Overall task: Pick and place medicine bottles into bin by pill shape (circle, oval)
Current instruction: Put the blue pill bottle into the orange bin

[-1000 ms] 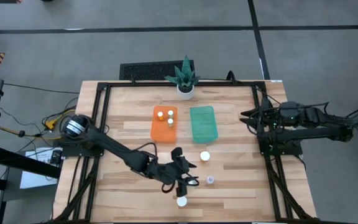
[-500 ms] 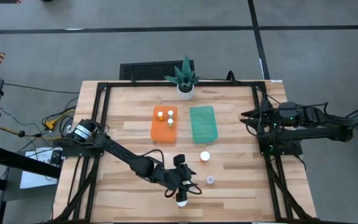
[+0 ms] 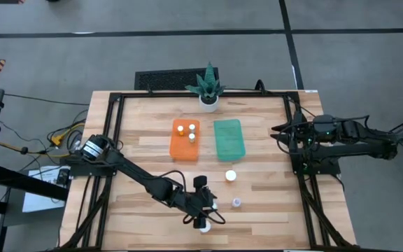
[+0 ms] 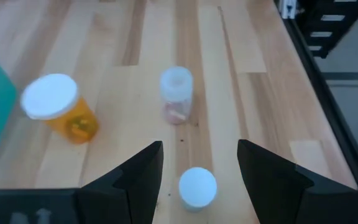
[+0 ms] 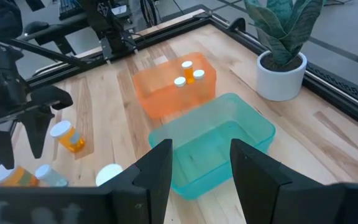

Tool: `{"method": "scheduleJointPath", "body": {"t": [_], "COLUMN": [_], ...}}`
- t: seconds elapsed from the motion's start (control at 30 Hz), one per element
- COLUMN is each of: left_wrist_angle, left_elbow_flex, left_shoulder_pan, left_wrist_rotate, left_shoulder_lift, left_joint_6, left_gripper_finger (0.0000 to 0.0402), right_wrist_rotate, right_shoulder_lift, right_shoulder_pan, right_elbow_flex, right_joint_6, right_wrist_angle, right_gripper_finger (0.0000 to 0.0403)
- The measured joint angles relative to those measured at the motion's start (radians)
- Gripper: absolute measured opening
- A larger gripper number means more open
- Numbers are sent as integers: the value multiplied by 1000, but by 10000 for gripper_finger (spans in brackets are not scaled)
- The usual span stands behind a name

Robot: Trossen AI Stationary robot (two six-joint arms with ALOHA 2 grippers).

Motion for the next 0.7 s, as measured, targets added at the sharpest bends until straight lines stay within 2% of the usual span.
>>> {"method": "scheduleJointPath", "body": {"t": [0.1, 0.3, 0.7], "left_wrist_angle": [14, -14, -18], "left_elbow_flex": [1, 1, 1], "left_shoulder_pan": [4, 1, 8], "left_wrist_rotate": [40, 19, 44], "left_shoulder_lift": [24, 31, 59], "left_joint_6": [-2, -21, 0], "left_gripper_finger": [201, 201, 201], "right_wrist_rotate": [0, -2, -2], "right_shoulder_lift": [0, 0, 0], "right_shoulder_pan": [0, 0, 0], "right_elbow_flex": [0, 0, 0], "right_joint_6": [0, 0, 1], "right_wrist_angle": [0, -9, -11], "right_gripper_finger": [175, 175, 175]}}
